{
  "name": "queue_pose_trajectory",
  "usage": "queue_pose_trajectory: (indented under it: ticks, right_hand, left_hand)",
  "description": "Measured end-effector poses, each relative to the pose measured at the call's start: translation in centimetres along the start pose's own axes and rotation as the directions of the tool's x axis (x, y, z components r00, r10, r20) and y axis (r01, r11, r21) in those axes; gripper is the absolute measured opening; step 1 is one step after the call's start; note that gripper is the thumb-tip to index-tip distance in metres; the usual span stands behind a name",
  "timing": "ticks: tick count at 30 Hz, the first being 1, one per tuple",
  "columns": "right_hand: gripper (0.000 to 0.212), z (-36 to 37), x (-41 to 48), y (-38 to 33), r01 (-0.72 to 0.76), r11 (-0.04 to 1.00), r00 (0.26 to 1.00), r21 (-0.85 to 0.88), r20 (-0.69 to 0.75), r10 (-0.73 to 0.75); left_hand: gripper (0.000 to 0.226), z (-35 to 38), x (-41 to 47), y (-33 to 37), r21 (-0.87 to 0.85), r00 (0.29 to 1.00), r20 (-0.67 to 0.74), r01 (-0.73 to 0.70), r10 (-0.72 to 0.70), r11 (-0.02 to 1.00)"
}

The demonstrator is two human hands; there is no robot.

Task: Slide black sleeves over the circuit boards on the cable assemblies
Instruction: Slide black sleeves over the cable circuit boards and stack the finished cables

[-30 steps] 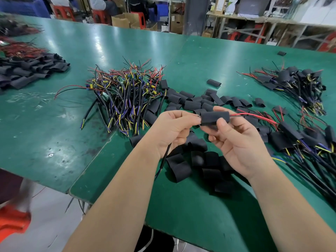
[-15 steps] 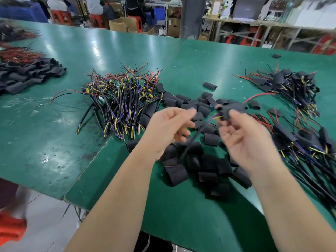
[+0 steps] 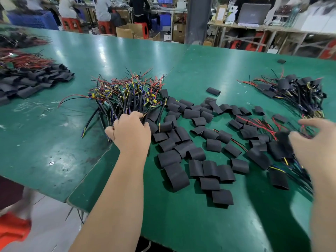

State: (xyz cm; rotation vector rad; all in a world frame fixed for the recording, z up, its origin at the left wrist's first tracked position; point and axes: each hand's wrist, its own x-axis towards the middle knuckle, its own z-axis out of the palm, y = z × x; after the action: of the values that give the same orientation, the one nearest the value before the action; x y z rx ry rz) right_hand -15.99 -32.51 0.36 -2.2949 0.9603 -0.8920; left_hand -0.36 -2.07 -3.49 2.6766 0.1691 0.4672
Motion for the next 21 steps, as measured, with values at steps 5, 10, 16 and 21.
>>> queue_pose_trajectory:
  ticks: [5, 10, 16, 21]
  right_hand:
    - [0.029, 0.9, -1.5, -2.0, 0.119, 0.992, 0.993, -0.049, 0.004, -0.119]
    - [0.022, 1.8, -2.5, -2.5, 0.212, 0.977, 0.977, 0.001, 0.038, -0.212]
    - [0.018, 2.0, -3.4, -3.3, 0.107, 0.982, 0.989, 0.154, 0.083, -0.121]
    - [0.024, 3.0, -4.8, -5.4, -0.492, 0.508, 0.799, 0.707, 0.598, -0.059]
  left_hand:
    - [0.032, 0.5, 0.8, 0.0, 0.058, 0.999, 0.001, 0.037, -0.037, 0.998]
    - [0.049, 0.9, 0.7, 0.2, 0.029, 0.997, -0.081, -0.009, 0.012, 1.0]
    - [0.024, -0.5, -0.5, 0.8, -0.483, 0.971, -0.22, -0.192, 0.093, 0.855]
    - [0.021, -2.1, -2.6, 2.4, -0.834, 0.908, -0.094, -0.296, 0.409, 0.466]
